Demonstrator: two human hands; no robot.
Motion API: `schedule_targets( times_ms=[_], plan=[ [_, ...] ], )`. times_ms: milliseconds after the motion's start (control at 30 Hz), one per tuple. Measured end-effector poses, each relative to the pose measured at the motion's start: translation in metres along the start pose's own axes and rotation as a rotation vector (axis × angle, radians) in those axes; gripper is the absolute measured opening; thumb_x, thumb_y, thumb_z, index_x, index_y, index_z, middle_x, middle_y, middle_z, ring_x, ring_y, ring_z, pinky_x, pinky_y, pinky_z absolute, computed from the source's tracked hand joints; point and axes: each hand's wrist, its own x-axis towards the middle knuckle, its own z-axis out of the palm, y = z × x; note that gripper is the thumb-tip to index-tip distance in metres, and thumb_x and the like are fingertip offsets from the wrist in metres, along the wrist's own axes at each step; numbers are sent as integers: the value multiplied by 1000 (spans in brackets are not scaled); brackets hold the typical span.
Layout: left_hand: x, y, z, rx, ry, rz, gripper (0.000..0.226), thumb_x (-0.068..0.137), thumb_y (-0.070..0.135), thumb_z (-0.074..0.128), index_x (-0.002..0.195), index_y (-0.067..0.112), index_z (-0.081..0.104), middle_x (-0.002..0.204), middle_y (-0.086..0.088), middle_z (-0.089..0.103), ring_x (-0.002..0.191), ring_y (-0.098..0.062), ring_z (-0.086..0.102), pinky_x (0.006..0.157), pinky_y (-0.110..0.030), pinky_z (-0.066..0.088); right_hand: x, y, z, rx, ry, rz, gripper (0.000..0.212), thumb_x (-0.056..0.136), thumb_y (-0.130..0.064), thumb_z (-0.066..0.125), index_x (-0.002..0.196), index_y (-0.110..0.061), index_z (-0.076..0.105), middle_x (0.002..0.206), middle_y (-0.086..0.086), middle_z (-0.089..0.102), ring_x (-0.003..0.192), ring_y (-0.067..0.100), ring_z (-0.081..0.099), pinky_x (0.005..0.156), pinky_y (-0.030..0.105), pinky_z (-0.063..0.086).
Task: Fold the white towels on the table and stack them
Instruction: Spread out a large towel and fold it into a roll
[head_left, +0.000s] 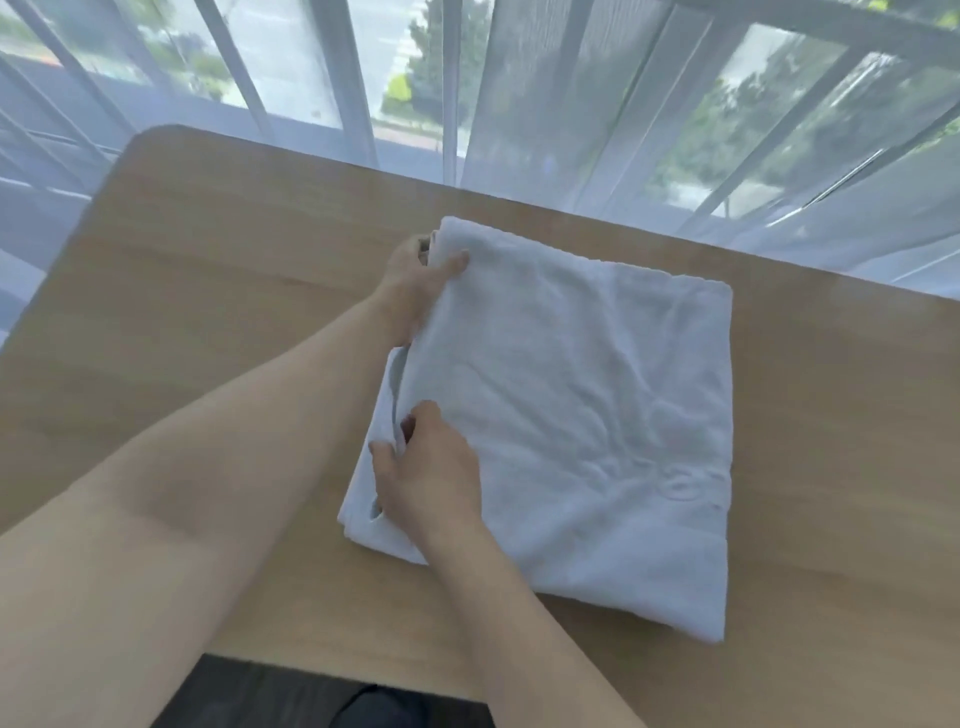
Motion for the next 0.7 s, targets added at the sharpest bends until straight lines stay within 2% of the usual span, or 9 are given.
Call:
schedule_targets(
  times_ms=[67, 133, 233, 300, 400, 500, 567, 600, 700],
  plan=[
    [-11, -9, -8, -44, 22, 55, 57, 89, 27, 78, 137, 16, 50, 123, -4, 66, 103, -14, 69, 81, -29, 59, -4, 6, 8, 69, 18, -45, 21, 98, -43, 52, 101, -23, 50, 89, -5, 61, 86, 19, 59, 74, 34, 46],
    [-31, -16, -19, -26, 40, 112, 54, 86, 28, 80, 130, 26, 48, 113, 2, 69, 92, -6, 69, 73, -21, 57, -5, 12, 8, 95, -1, -76, 18, 97, -43, 51, 105, -28, 55, 80, -12, 60, 82, 13, 60, 72, 29, 45],
    [-70, -34, -34, 50, 94, 102, 30, 89, 26, 77, 111, 23, 56, 111, -4, 70, 100, -19, 69, 85, -32, 58, -6, 23, -1, 246, -28, -38, 11, 98, -34, 52, 102, -33, 63, 73, -12, 64, 71, 6, 63, 69, 28, 52],
    [-98, -45, -45, 204, 126, 65, 20, 91, 33, 74, 101, 19, 63, 104, -3, 70, 95, -19, 67, 83, -30, 56, -9, 29, -6, 361, 24, -17, 13, 97, -27, 54, 95, -33, 65, 73, -9, 67, 66, 8, 65, 69, 30, 57],
    [-137, -56, -54, 447, 197, 83, 23, 89, 48, 71, 90, 26, 65, 96, 2, 64, 78, -7, 60, 71, -27, 51, -12, 36, -16, 229, 199, -114, 13, 96, -24, 57, 91, -35, 64, 71, -8, 65, 66, 6, 61, 61, 11, 45],
    [-174, -61, -54, 575, 134, 37, 41, 80, 68, 67, 90, 30, 58, 84, 10, 60, 71, -3, 56, 62, -27, 45, -18, 47, -30, 97, 295, -220, 12, 96, -19, 58, 99, -28, 65, 68, -16, 60, 68, 5, 58, 64, 10, 42],
    [-194, -68, -52, 756, 77, -32, 52, 76, 74, 66, 100, 30, 53, 91, 15, 56, 81, -6, 58, 67, -30, 48, -23, 57, -38, -60, 368, -261, 16, 95, -16, 59, 106, -23, 67, 86, -16, 63, 84, 6, 57, 81, 19, 43],
    [-201, -73, -52, 834, 80, -37, 52, 77, 73, 66, 103, 31, 51, 94, 16, 54, 86, -8, 57, 69, -32, 48, -25, 63, -41, -150, 401, -267, 19, 94, -14, 60, 110, -21, 68, 99, -11, 63, 96, 13, 56, 91, 24, 40],
    [-214, -84, -57, 869, 120, -20, 47, 78, 69, 68, 105, 35, 51, 93, 20, 51, 88, -6, 56, 65, -29, 42, -26, 77, -48, -315, 399, -216, 31, 92, -15, 63, 123, -21, 67, 127, -1, 58, 125, 24, 47, 106, 34, 26]
  ],
)
